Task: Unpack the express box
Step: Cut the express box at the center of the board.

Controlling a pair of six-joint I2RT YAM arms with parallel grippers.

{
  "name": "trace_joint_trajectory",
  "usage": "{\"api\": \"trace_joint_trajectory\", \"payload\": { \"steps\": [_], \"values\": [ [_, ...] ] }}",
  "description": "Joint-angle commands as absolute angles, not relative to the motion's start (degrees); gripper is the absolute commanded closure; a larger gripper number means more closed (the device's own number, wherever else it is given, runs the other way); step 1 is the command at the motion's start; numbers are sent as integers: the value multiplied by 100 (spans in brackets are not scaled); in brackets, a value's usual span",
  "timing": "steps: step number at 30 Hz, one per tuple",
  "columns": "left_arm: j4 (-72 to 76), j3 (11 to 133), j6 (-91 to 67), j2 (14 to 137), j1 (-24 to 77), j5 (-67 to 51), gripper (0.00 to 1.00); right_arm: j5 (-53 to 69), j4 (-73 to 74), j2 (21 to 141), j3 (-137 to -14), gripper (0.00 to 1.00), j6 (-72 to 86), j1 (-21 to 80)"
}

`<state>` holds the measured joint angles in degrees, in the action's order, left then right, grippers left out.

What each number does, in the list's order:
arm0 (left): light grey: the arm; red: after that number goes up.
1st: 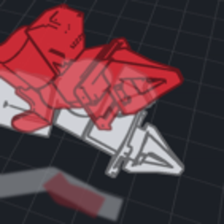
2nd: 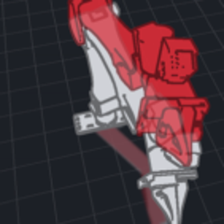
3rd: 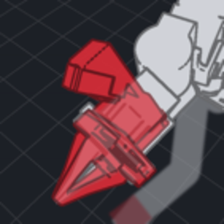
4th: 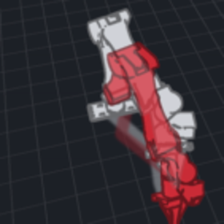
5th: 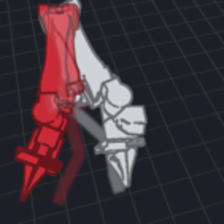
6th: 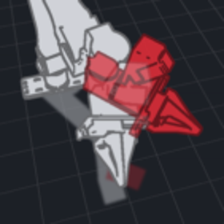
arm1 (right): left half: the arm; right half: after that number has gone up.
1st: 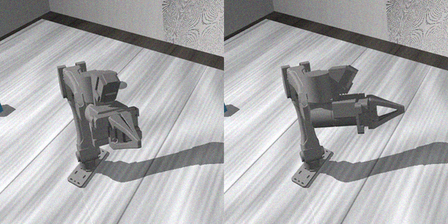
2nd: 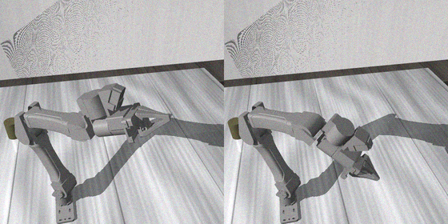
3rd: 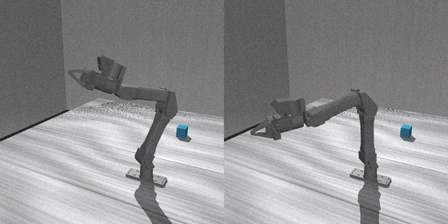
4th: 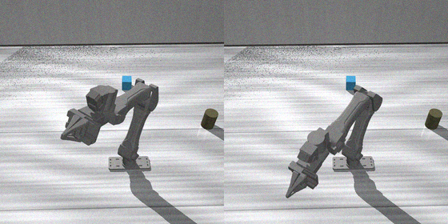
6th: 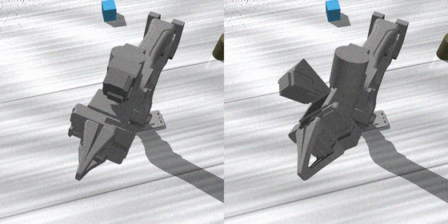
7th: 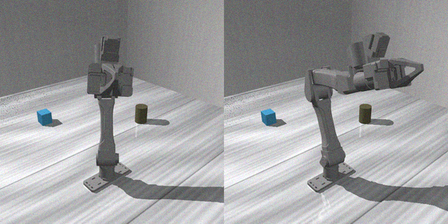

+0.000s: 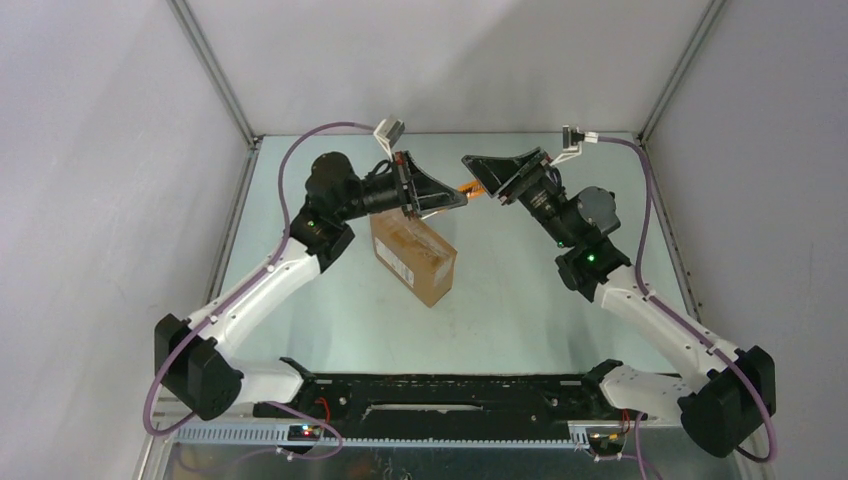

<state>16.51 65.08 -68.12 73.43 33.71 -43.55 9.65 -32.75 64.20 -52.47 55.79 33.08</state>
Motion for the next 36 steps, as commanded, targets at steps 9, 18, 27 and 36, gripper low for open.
{"api": "trace_joint_trajectory", "payload": {
  "steps": [9,18,27,36],
  "values": [
    [1212,7056,-6496,7534,3353,-4902,100,1795,-3473,6405,-5602,100,6027,3039],
    [125,7382,-6036,7593,2948,-4792,59,1592,-2998,6240,-5625,100,5604,3116],
    [-3495,8041,-4682,7288,2085,-2473,6,617,-2584,6212,-5723,100,3990,3364],
    [-5354,8093,-4959,7694,1407,-40,0,189,-3283,7204,-6054,100,2138,4102]
  ]
}}
